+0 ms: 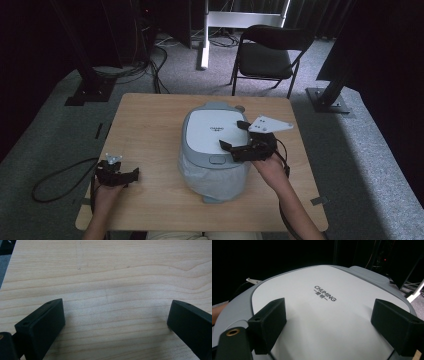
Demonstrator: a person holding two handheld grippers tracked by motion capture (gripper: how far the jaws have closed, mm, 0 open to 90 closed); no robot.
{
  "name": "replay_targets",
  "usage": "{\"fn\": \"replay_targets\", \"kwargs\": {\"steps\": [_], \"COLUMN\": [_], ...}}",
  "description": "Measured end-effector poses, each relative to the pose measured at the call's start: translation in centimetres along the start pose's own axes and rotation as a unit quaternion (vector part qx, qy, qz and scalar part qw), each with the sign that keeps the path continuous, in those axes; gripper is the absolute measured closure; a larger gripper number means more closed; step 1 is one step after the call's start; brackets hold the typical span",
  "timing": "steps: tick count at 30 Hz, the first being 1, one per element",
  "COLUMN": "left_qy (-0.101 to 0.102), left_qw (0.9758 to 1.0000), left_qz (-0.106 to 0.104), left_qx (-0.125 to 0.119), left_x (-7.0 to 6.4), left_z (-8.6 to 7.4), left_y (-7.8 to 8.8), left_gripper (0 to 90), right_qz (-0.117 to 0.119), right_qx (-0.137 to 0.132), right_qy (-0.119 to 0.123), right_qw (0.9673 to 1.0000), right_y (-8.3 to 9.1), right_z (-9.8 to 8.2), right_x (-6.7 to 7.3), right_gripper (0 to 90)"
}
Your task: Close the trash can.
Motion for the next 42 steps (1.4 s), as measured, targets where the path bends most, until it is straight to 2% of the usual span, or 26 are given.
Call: {"fn": "replay_targets", "kwargs": {"steps": [7,10,12,24,36,42], "left_qy": [0.0,0.0,0.0,0.0,0.0,0.0], "left_qw": [1.0,1.0,1.0,1.0,1.0,1.0], "left_qz": [0.0,0.0,0.0,0.0,0.0,0.0], "left_qx": [0.0,0.0,0.0,0.0,0.0,0.0], "left_x": [0.0,0.0,0.0,0.0,0.0,0.0], "left_z": [0.0,0.0,0.0,0.0,0.0,0.0], "left_y": [0.0,0.0,0.0,0.0,0.0,0.0], "left_gripper": [1.4,1.4,1.4,1.4,1.4,1.4], "right_qz": [0.009,0.019,0.021,-0.016,-0.038,-0.061], "right_qx": [-0.007,-0.017,-0.019,-0.039,-0.041,-0.042], "right_qy": [0.003,-0.009,-0.007,-0.005,-0.017,-0.023], "right_qw": [0.9999,0.9996,0.9996,0.9991,0.9983,0.997], "right_y": [0.3,0.6,0.8,2.7,4.3,5.2], "right_z": [-0.2,-0.2,-0.3,0.2,-0.5,-1.3], "right_x": [0.0,-0.3,-0.4,-1.9,-3.0,-4.0], "right_gripper": [12.2,12.1,12.1,12.2,12.3,12.3]}}
Point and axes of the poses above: each handheld gripper's, and its own axes: y roughly backward along the jaws, z roughly out of its top, x roughly to its left, the point moved 6 cm from there along -y, roughly forward along the jaws, and after that the axes turned 4 degrees about -y, right-handed, at the moved point
